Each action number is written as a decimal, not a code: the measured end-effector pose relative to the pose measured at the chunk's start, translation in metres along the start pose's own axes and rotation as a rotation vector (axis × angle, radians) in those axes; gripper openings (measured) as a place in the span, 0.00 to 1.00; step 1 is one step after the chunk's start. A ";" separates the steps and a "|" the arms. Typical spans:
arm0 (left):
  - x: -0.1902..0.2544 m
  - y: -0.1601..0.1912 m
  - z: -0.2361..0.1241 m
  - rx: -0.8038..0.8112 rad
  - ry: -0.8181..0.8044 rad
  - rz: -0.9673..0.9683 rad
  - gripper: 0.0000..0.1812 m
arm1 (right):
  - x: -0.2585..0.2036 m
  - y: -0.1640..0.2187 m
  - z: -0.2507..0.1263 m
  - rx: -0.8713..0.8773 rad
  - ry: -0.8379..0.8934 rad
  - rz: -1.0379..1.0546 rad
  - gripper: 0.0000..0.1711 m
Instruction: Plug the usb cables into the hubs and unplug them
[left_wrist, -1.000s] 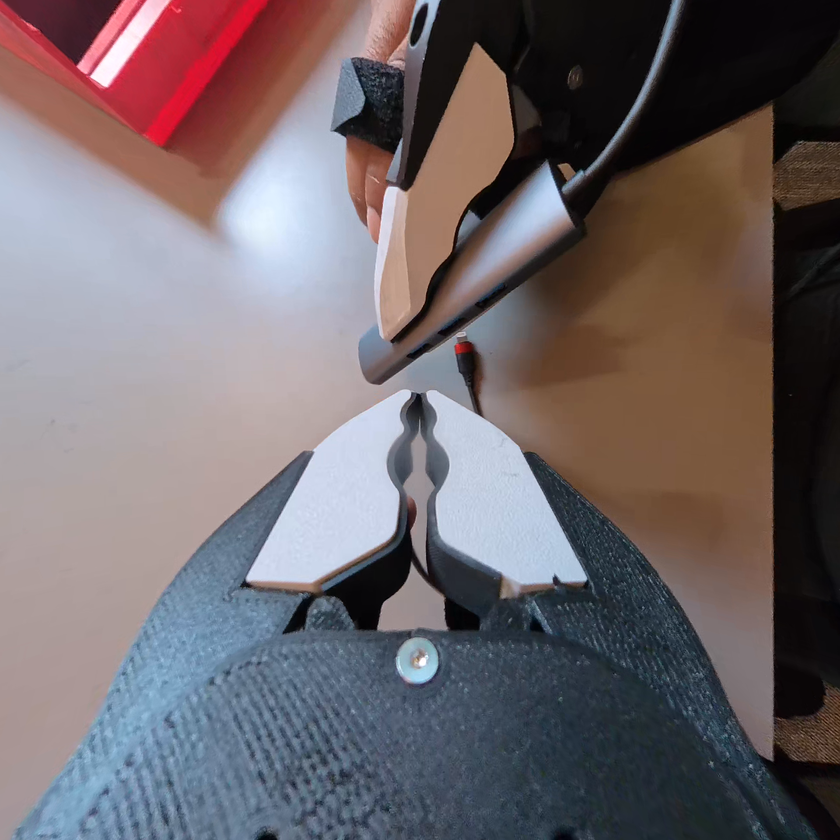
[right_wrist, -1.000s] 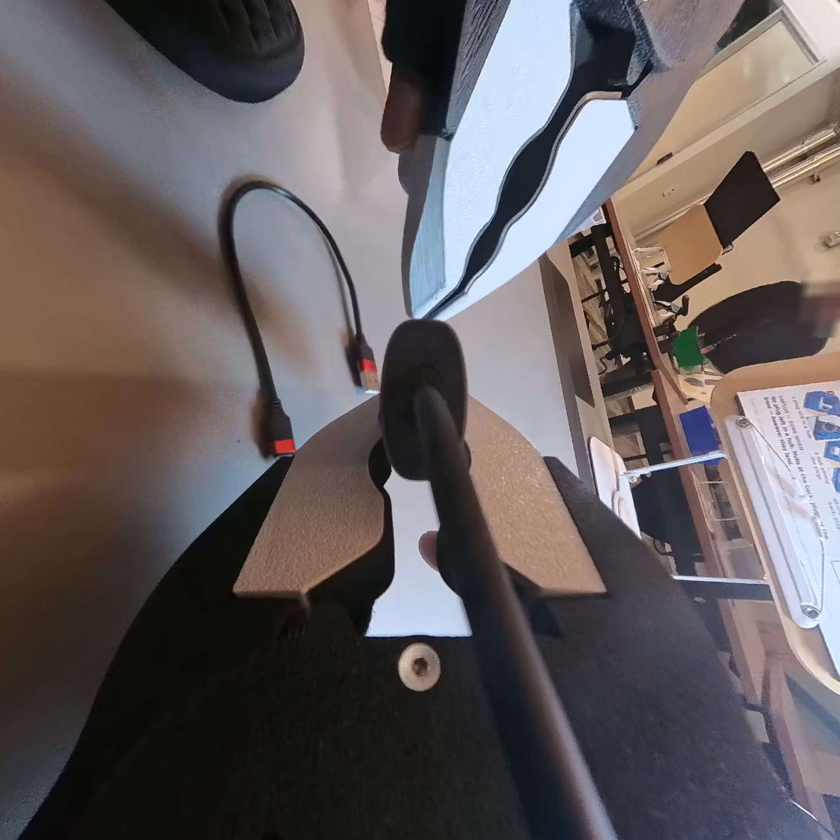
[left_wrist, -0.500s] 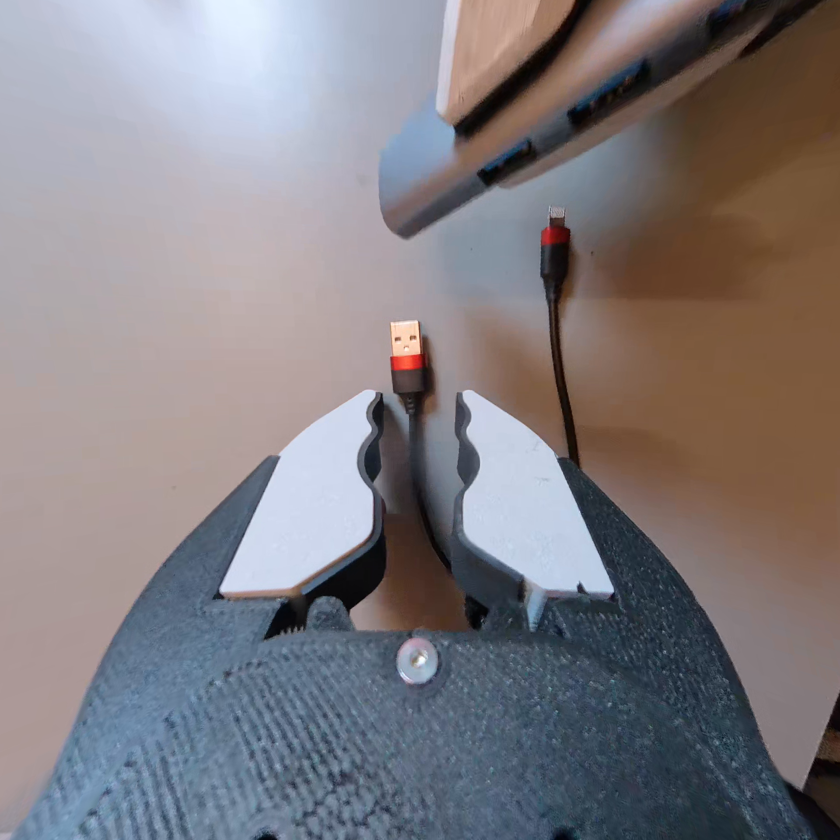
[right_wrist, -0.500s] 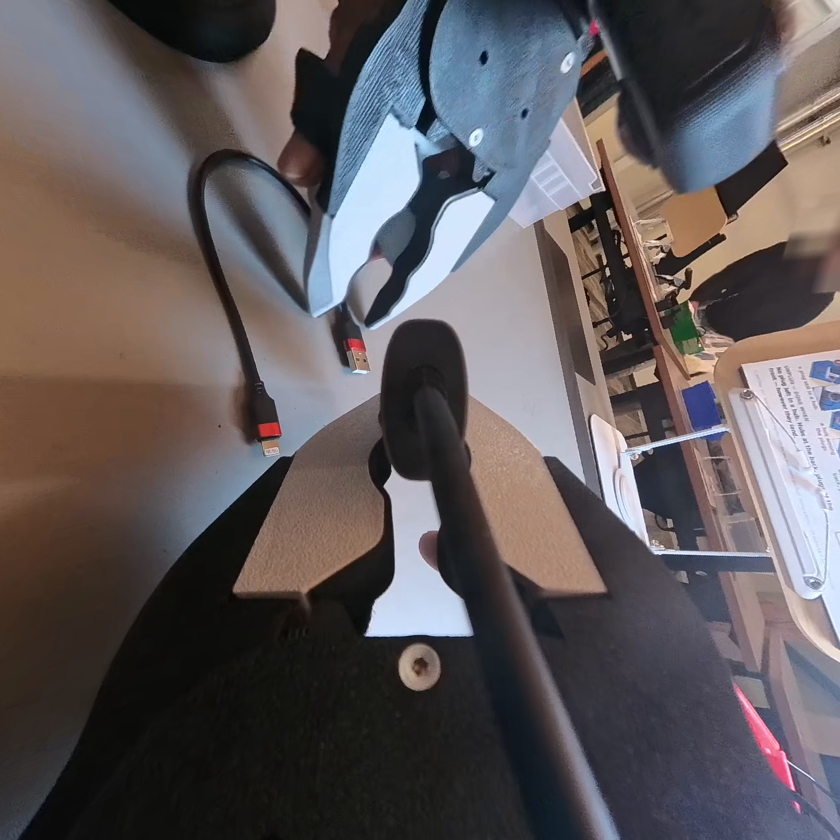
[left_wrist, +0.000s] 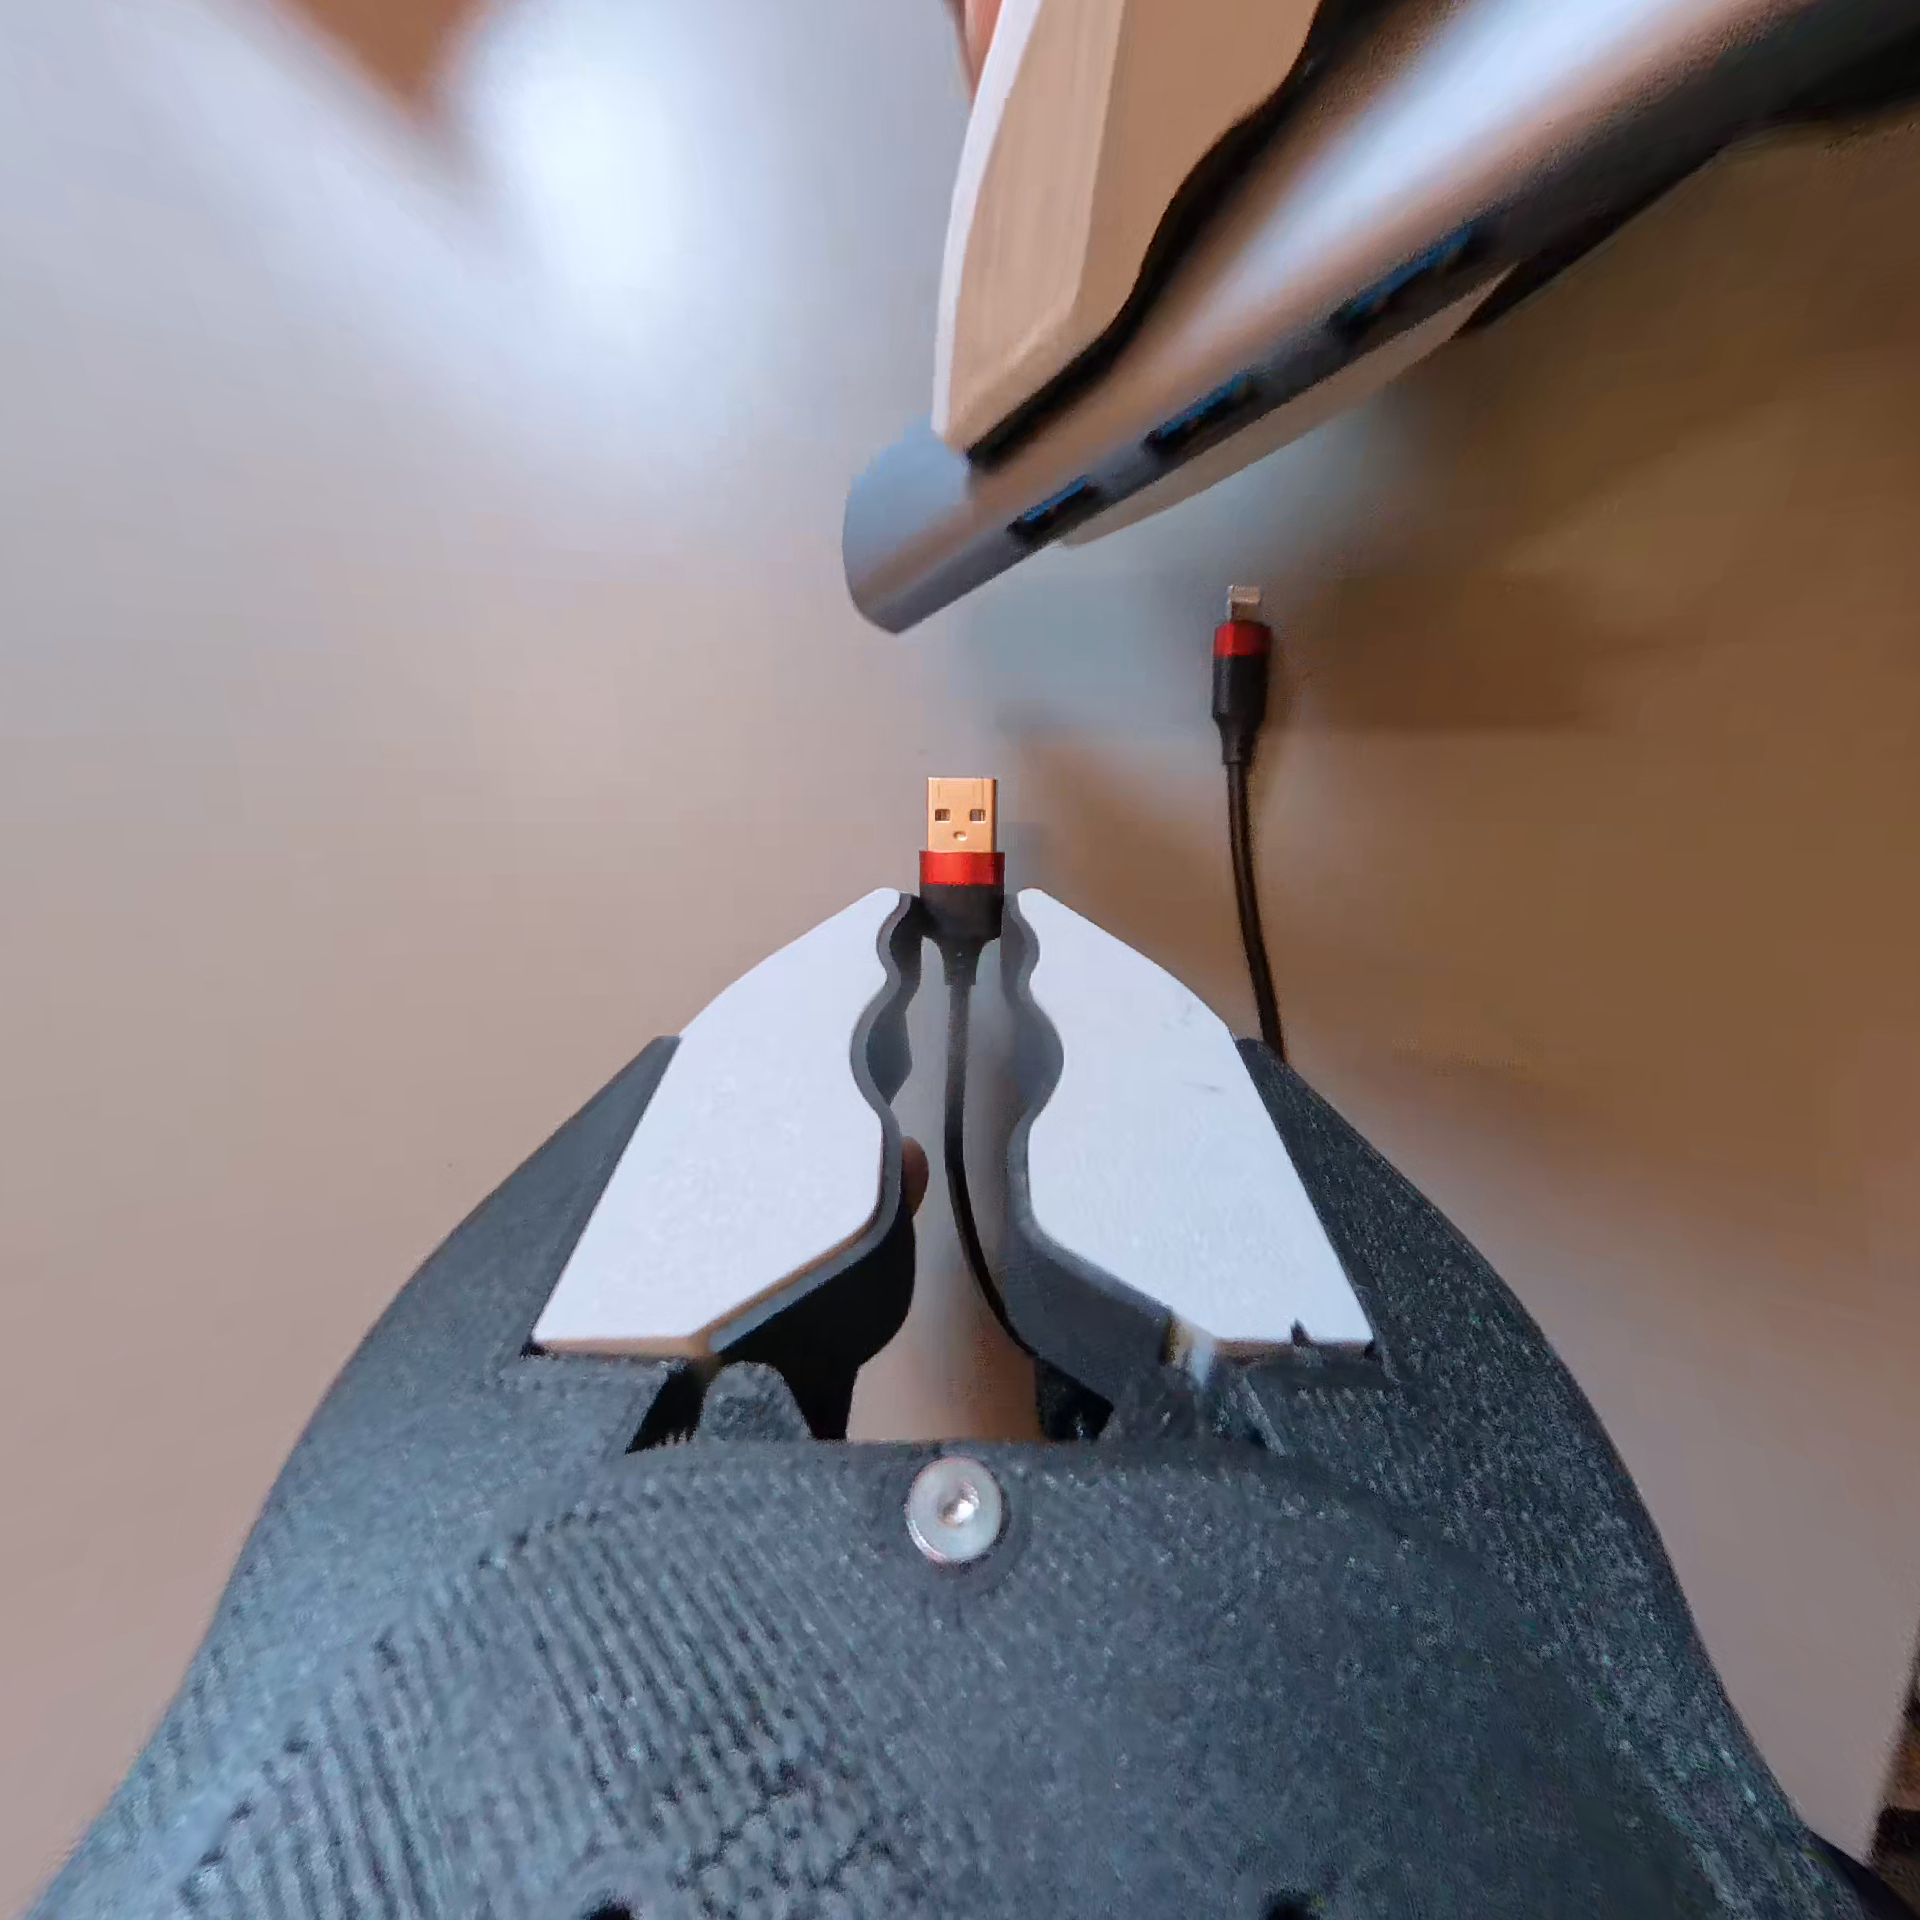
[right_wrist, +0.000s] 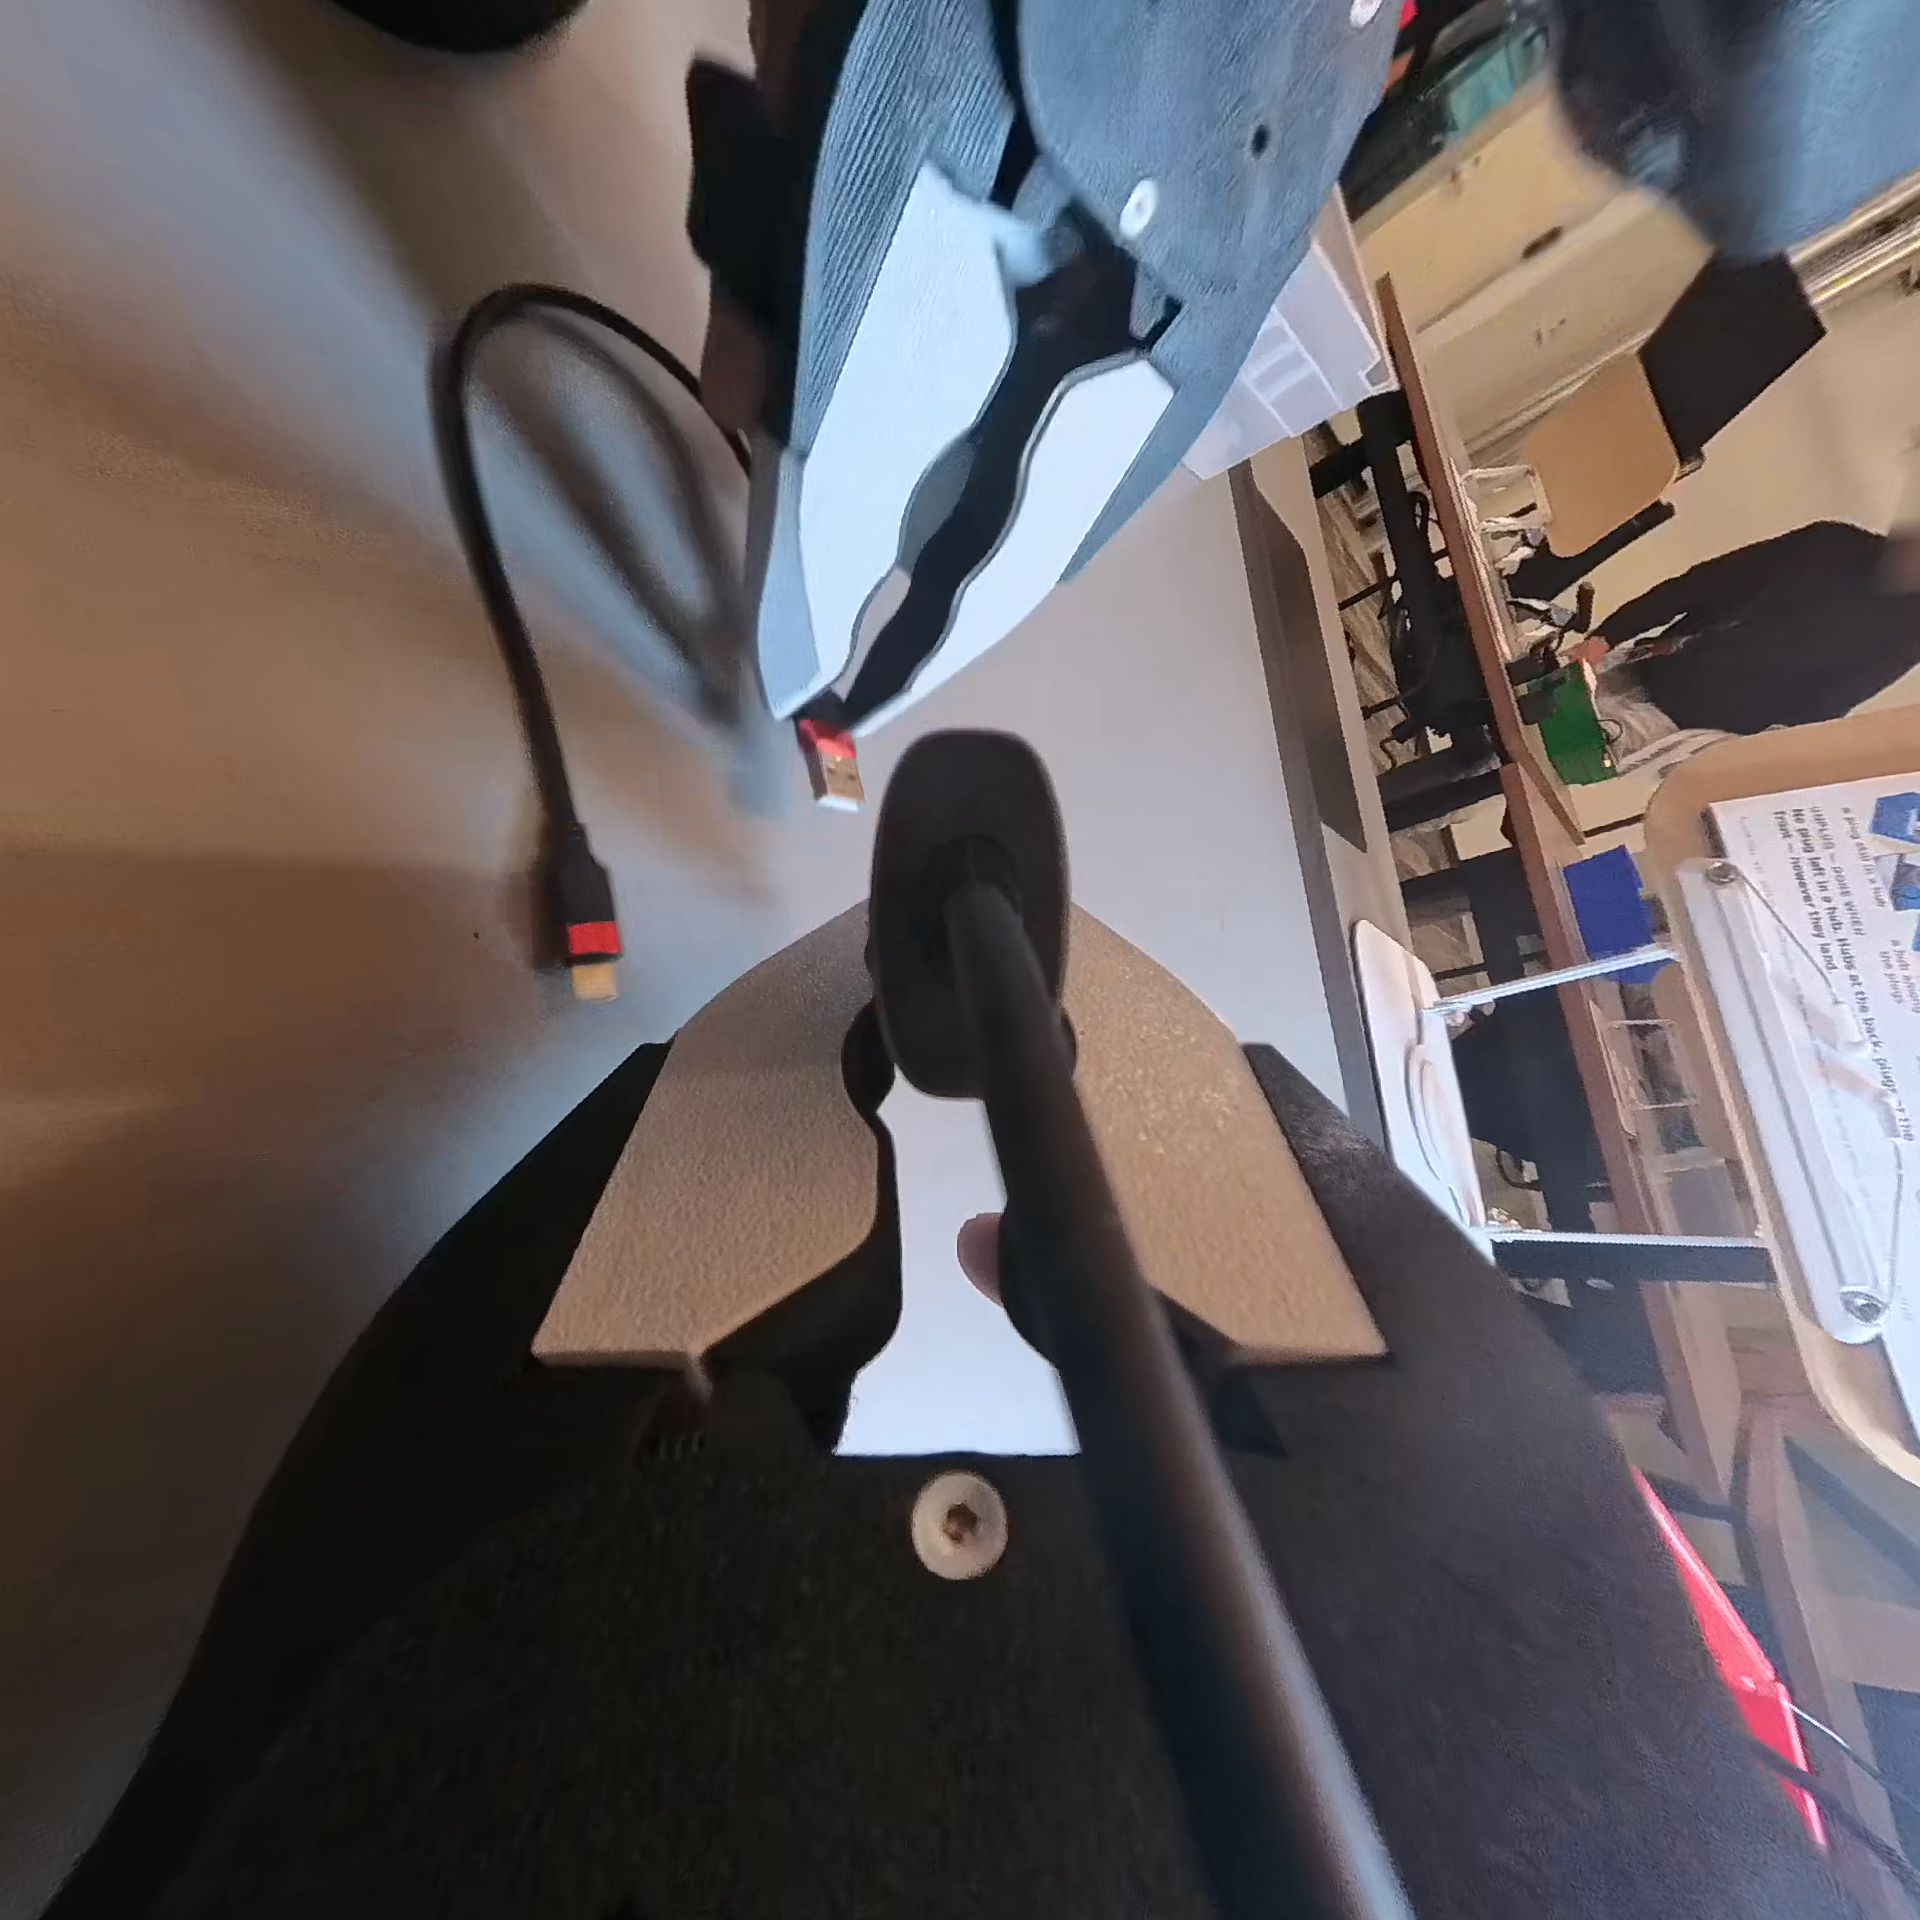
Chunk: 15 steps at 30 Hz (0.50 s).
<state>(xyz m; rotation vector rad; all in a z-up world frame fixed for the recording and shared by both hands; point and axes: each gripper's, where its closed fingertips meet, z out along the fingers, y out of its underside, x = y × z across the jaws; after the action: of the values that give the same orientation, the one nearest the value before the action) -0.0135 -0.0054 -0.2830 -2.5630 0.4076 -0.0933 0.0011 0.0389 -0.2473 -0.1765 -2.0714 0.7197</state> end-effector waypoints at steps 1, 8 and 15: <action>0.003 -0.005 -0.005 0.019 0.010 -0.002 0.08 | 0.000 0.000 0.000 -0.001 0.000 -0.001 0.11; 0.018 -0.031 -0.017 0.053 0.077 0.011 0.08 | -0.004 -0.002 0.004 -0.019 0.022 -0.091 0.11; 0.017 -0.033 -0.015 0.038 0.085 0.012 0.08 | -0.004 -0.006 0.001 -0.018 0.041 -0.145 0.11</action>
<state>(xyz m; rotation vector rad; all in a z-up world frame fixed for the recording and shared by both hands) 0.0090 0.0089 -0.2530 -2.5249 0.4489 -0.2044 0.0035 0.0322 -0.2476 -0.0504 -2.0286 0.6045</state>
